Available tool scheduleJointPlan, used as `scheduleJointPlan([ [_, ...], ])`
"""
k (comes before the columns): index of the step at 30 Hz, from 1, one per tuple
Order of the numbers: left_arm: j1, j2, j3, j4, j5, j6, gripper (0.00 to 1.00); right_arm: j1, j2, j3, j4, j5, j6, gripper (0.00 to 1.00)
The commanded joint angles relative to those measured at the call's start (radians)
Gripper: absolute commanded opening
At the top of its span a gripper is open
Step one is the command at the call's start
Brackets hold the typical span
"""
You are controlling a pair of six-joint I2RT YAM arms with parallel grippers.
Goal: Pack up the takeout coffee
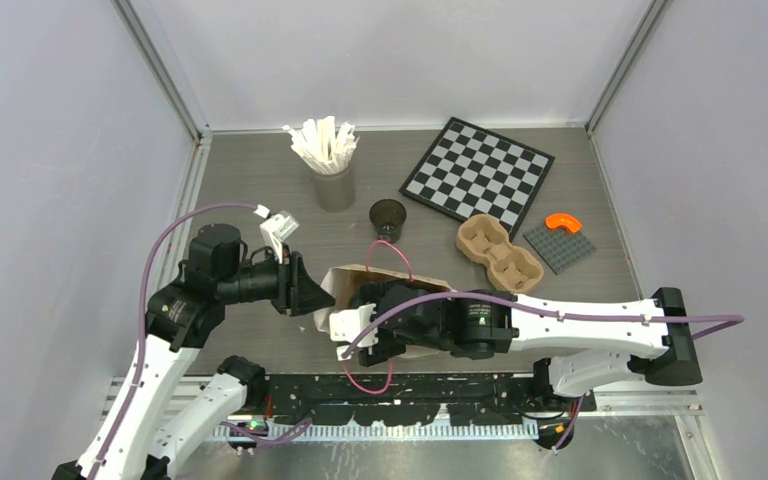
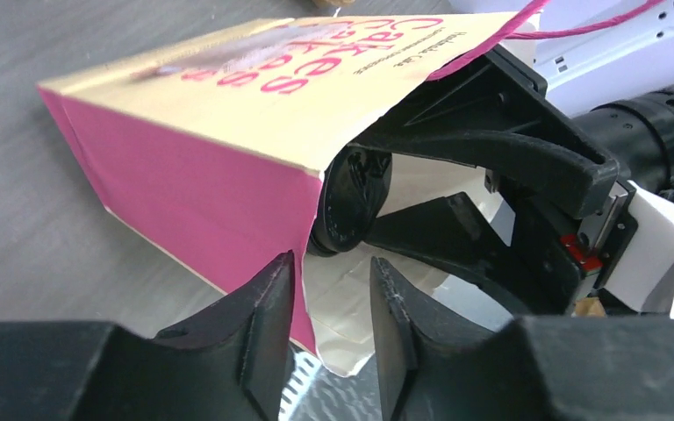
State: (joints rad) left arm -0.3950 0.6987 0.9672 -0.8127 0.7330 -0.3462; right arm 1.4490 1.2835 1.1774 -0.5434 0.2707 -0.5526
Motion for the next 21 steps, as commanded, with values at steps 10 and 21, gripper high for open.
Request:
scheduleJointPlan([
  [10, -0.001, -0.051, 0.015, -0.117, -0.062, -0.075, 0.47, 0.018, -0.071, -0.124, 0.116, 0.042, -0.014, 0.73],
  [21, -0.001, -0.039, 0.011, -0.097, -0.076, 0.027, 0.39, 0.019, -0.058, -0.121, 0.072, 0.073, -0.006, 0.73],
])
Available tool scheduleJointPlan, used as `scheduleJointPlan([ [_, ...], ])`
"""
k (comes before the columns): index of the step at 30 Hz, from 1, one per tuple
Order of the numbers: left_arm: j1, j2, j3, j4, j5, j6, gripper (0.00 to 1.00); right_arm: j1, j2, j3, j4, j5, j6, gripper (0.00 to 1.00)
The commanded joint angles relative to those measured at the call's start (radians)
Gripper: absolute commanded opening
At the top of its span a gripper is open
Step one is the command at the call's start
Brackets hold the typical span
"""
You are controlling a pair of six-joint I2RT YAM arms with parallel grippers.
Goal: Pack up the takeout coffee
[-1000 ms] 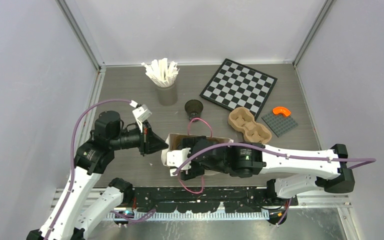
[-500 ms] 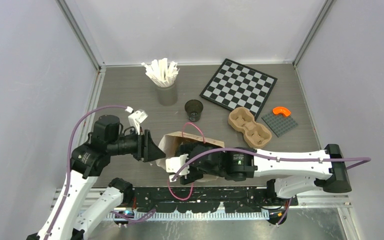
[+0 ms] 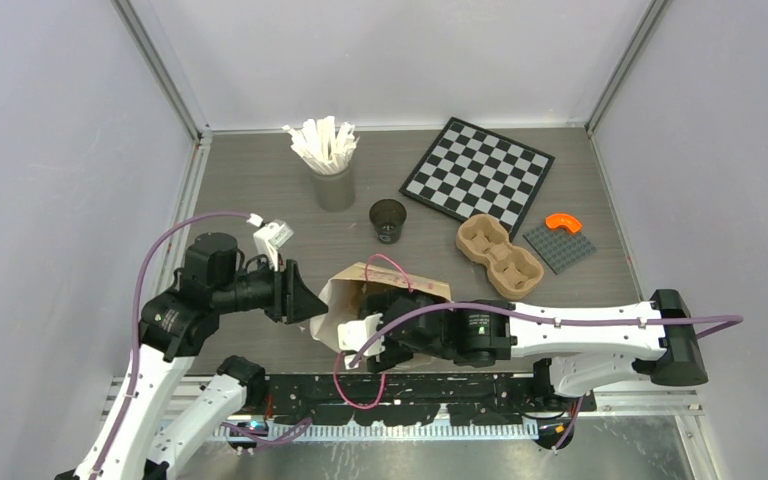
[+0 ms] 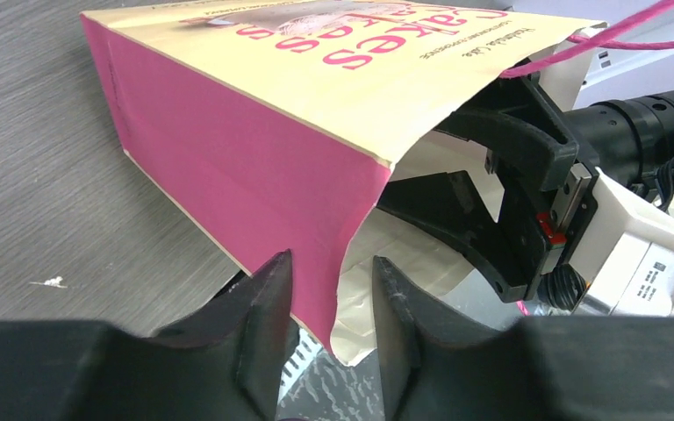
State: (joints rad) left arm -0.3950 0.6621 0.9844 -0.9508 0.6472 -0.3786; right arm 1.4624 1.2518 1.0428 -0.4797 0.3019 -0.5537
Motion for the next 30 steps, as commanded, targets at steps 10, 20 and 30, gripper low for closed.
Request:
scheduleJointPlan([
  [10, -0.001, -0.029, -0.063, 0.104, 0.141, 0.05, 0.0, 0.004, 0.087, 0.07, 0.129, 0.051, -0.045, 0.74],
  [20, -0.001, -0.066, -0.102, 0.107, 0.194, 0.029, 0.0, -0.031, 0.114, 0.01, 0.208, 0.059, -0.057, 0.73],
  [30, -0.001, -0.1, -0.117, 0.135, 0.199, -0.042, 0.0, -0.037, 0.088, -0.056, 0.211, 0.055, -0.055, 0.73],
])
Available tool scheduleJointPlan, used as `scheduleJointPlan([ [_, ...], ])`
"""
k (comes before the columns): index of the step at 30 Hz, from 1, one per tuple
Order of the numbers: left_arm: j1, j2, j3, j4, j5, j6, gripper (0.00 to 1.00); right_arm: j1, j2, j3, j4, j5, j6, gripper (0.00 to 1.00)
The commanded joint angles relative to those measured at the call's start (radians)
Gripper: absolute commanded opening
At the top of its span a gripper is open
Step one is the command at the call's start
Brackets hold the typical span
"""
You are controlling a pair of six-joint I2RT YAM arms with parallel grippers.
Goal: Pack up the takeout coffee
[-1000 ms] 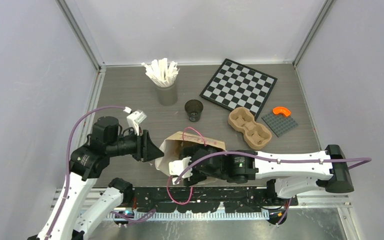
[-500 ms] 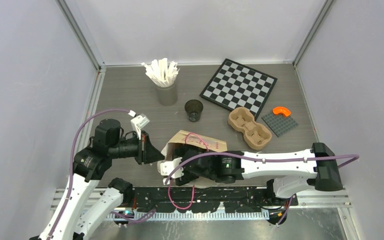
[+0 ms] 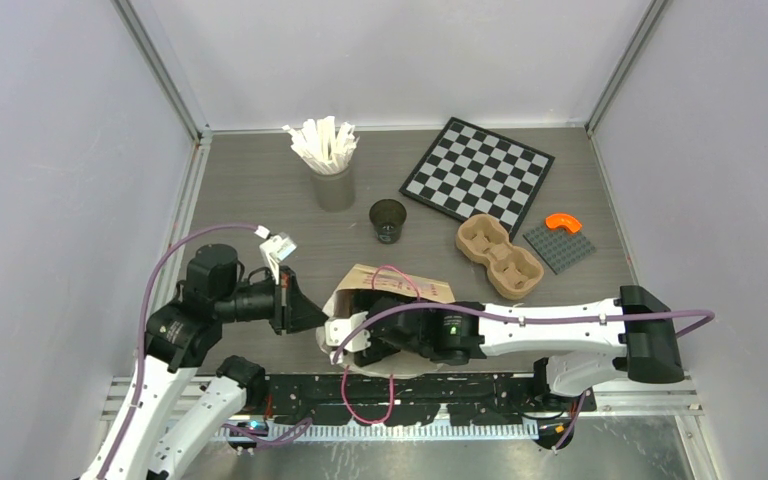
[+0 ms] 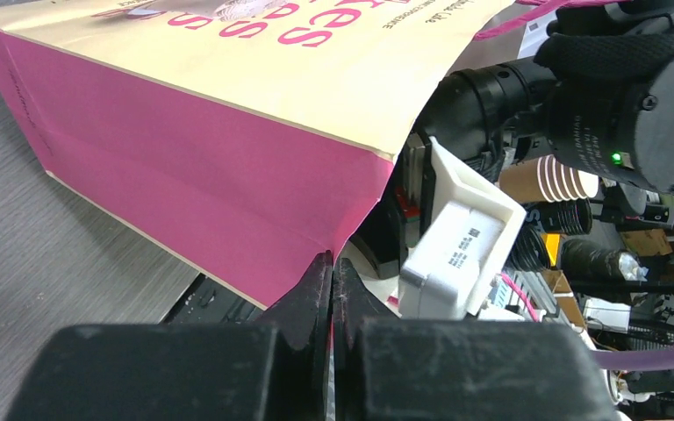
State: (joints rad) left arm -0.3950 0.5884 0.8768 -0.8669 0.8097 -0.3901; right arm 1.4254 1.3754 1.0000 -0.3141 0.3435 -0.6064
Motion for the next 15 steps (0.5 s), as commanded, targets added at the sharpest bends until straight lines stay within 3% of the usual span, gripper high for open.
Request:
scheduleJointPlan([
  [1, -0.001, -0.034, -0.016, 0.052, 0.038, -0.036, 0.0, 0.0, -0.038, -0.018, 0.049, 0.011, 0.0, 0.73],
  [15, -0.001, -0.093, -0.058, 0.085, 0.05, -0.096, 0.0, -0.001, -0.013, -0.04, 0.066, 0.018, 0.021, 0.73],
])
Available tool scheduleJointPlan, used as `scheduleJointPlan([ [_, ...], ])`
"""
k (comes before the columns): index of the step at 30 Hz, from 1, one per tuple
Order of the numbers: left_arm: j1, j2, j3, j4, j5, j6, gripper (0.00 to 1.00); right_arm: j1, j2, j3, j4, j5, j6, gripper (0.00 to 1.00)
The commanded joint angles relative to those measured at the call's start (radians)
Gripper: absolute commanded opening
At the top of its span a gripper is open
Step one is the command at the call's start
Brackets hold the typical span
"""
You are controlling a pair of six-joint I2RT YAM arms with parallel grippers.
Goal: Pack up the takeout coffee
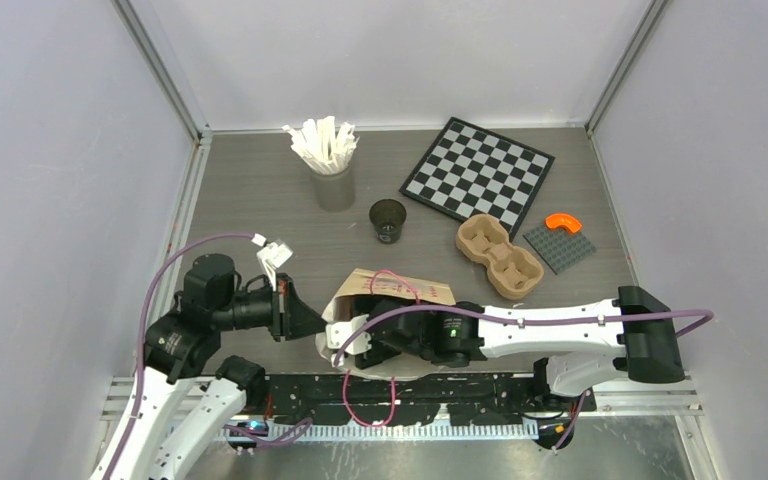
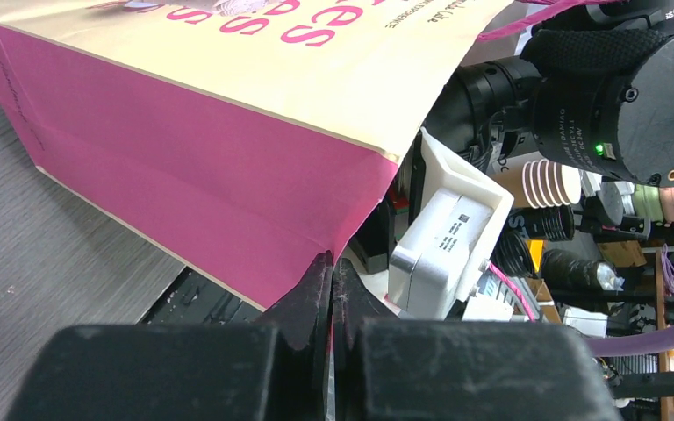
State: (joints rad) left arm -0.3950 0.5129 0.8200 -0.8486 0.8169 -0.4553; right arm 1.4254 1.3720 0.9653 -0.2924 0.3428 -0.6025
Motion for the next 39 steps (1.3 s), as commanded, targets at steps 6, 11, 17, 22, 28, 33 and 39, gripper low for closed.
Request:
scheduleJointPlan([
  [6, -0.002, -0.012, -0.01, 0.053, 0.054, -0.031, 0.0, -0.009, 0.002, -0.015, 0.048, 0.017, 0.034, 0.74],
  [11, -0.001, -0.02, -0.022, 0.07, 0.059, -0.039, 0.0, -0.018, 0.017, -0.021, 0.049, -0.006, 0.038, 0.74],
  [17, -0.001, -0.035, -0.034, 0.07, 0.059, -0.047, 0.0, -0.032, 0.03, -0.033, 0.057, -0.004, 0.058, 0.74],
  [22, -0.001, -0.036, -0.033, 0.08, 0.062, -0.054, 0.0, -0.038, 0.038, -0.026, 0.062, -0.001, 0.065, 0.74],
  [28, -0.001, -0.04, -0.04, 0.093, 0.063, -0.062, 0.0, -0.037, 0.065, -0.003, 0.042, 0.018, 0.095, 0.74],
  [33, -0.001, -0.048, -0.043, 0.097, 0.064, -0.066, 0.0, -0.042, 0.079, -0.011, 0.049, 0.028, 0.122, 0.74],
  [39, -0.001, -0.053, -0.048, 0.097, 0.068, -0.068, 0.0, -0.051, 0.098, -0.006, 0.05, 0.04, 0.141, 0.74],
])
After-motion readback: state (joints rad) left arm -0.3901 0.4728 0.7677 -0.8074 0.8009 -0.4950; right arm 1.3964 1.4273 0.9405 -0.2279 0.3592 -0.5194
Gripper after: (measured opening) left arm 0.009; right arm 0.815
